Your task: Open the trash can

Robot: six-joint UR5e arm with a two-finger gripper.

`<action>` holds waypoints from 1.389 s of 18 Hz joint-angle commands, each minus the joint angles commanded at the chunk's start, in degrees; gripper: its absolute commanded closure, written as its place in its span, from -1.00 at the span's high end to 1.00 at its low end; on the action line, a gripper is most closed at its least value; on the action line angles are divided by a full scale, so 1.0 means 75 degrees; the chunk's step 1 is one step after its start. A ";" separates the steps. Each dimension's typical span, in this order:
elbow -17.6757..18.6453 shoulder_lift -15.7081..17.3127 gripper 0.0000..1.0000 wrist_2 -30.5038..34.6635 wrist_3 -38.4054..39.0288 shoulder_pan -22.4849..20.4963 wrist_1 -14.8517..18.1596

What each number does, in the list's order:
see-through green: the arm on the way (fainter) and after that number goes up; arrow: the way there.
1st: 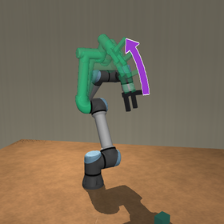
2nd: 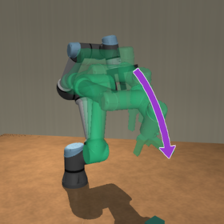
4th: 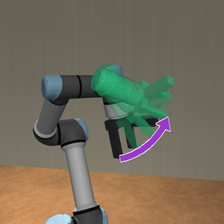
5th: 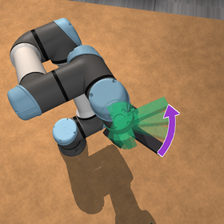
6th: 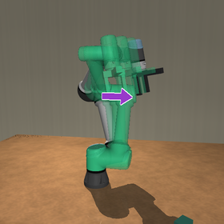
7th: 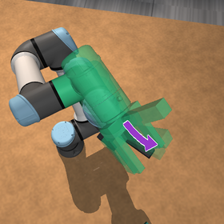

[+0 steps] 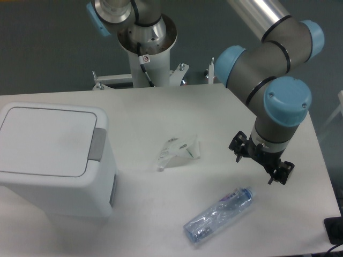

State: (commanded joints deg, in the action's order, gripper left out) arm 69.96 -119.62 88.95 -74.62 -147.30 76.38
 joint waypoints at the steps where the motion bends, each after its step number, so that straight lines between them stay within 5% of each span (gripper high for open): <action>1: 0.0059 0.0093 1.00 -0.0012 0.0023 0.0000 0.0000; 9: 0.0516 0.0621 1.00 -0.2659 0.3699 -0.0012 -0.0105; 15: 0.0621 0.0902 1.00 -0.2987 0.4475 0.0281 -0.0246; 19: 0.0657 0.1067 1.00 -0.4250 0.5410 0.0316 -0.0258; 25: 0.0739 0.1371 1.00 -0.4956 0.6642 0.0620 -0.0258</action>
State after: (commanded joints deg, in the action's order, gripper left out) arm 75.50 -109.34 51.78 -24.80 -142.66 74.44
